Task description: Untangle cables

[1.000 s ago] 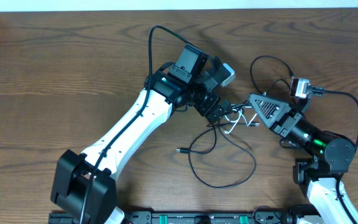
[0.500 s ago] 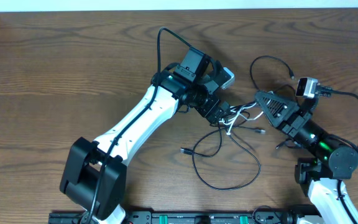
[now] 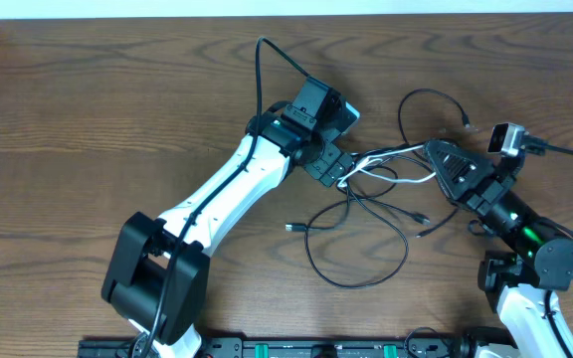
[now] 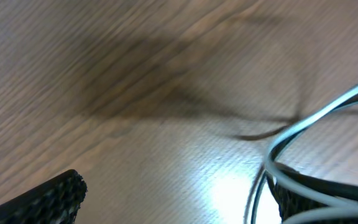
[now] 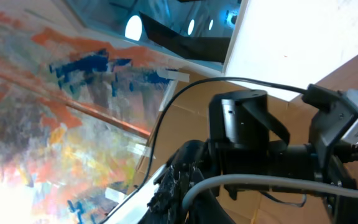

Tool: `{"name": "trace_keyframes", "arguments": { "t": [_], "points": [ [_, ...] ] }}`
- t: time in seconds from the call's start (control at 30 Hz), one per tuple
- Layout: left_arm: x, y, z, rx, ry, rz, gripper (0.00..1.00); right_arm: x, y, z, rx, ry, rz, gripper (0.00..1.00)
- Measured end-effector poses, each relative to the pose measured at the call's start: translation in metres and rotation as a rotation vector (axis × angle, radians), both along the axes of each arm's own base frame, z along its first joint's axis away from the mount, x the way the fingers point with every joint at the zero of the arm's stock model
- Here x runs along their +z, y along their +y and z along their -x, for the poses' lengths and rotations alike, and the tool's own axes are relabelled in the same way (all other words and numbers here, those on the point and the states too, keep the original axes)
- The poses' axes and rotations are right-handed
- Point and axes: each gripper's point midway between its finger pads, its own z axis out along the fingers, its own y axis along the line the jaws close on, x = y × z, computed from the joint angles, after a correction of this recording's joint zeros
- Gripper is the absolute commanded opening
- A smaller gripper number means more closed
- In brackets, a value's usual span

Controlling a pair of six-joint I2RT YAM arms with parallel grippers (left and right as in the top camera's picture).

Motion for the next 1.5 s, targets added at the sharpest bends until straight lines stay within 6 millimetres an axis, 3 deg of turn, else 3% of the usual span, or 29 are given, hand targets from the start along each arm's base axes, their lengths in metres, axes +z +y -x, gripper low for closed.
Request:
{"name": "trace_keyframes", "arguments": {
  "t": [0.27,0.53,0.67,0.83,1.07,1.2,1.33,1.5],
  "points": [
    [-0.011,0.013,-0.009,0.037,0.004,-0.042,0.96,0.002,-0.023,0.000,-0.041,0.013,-0.030,0.01],
    [-0.024,0.094,-0.048,0.247,0.015,-0.113,0.96,0.012,-0.052,-0.006,-0.141,0.013,-0.085,0.01],
    [-0.024,0.114,-0.055,0.318,0.023,-0.104,0.96,0.012,-0.056,-0.007,-0.147,0.023,-0.092,0.01],
    [-0.022,0.124,-0.064,0.356,0.000,-0.099,0.96,0.014,-0.061,-0.009,-0.173,0.022,-0.113,0.01],
    [-0.015,0.121,-0.076,0.375,-0.051,-0.068,0.96,0.015,-0.065,-0.011,-0.185,0.036,-0.137,0.01],
    [-0.015,0.112,-0.073,0.355,-0.026,-0.020,0.96,0.001,-0.067,-0.021,-0.194,0.111,-0.134,0.01],
    [-0.011,0.085,-0.067,0.283,0.027,0.116,0.97,-0.023,-0.067,-0.031,-0.194,0.222,-0.112,0.01],
    [0.004,0.042,-0.056,0.153,0.088,0.319,0.96,-0.030,-0.066,-0.033,-0.194,0.237,-0.089,0.01]
  ]
}}
